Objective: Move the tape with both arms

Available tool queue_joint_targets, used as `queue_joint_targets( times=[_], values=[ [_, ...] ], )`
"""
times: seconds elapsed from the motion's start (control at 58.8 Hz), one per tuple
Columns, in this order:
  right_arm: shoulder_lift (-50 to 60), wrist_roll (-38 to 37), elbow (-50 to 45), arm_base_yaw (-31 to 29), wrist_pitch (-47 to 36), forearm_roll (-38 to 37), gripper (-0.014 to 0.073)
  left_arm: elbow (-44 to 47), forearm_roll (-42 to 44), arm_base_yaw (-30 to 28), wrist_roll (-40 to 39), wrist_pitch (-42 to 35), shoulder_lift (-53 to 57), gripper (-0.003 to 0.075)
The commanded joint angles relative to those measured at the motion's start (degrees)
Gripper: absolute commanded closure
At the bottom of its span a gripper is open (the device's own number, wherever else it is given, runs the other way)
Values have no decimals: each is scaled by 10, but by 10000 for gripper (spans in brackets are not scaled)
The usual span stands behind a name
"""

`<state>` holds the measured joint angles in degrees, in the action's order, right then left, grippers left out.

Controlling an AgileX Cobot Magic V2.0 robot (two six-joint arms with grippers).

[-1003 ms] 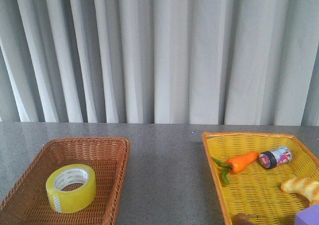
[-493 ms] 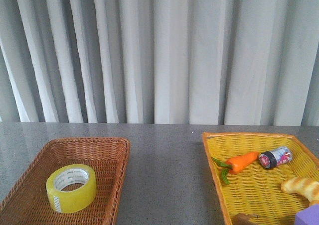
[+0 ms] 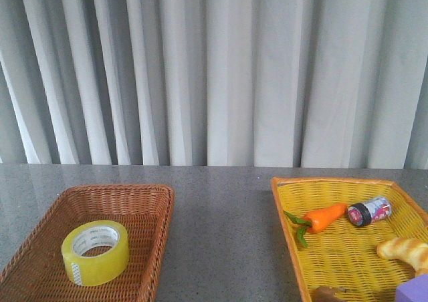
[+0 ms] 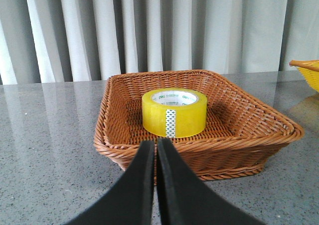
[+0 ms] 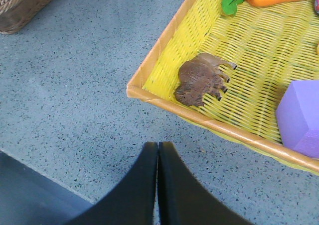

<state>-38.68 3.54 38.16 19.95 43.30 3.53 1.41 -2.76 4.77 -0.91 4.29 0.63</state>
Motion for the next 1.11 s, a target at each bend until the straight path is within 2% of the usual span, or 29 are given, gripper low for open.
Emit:
queue_joint_targets(
  times=[0.0,0.306,0.391,0.578,0.731,0.884,0.918,1.088],
  values=[
    [1,0,14,-3,-33,0,601,-5,-6,-1,-7,-43,9,727],
    [19,1,1,-2,-54,-18,601,-5,-5,-1,-7,-43,9,727],
    [62,-1,-47,-29,-125,-29,599,-5,-5,-1,-7,-43,9,727],
    [218,-2,-210,-136,-323,-17,599,-5,-5,-1,-7,-43,9,727],
    [329,0,-325,-211,-399,12,599,-5,-5,-1,-7,-43,9,727],
    [391,1,-401,-236,-443,11,599,-5,-5,-1,-7,-43,9,727],
    [401,4,-398,-236,-421,9,599,-5,-5,-1,-7,-43,9,727],
    [400,11,-399,-235,-418,-10,599,-5,-5,-1,-7,-43,9,727]
  ],
)
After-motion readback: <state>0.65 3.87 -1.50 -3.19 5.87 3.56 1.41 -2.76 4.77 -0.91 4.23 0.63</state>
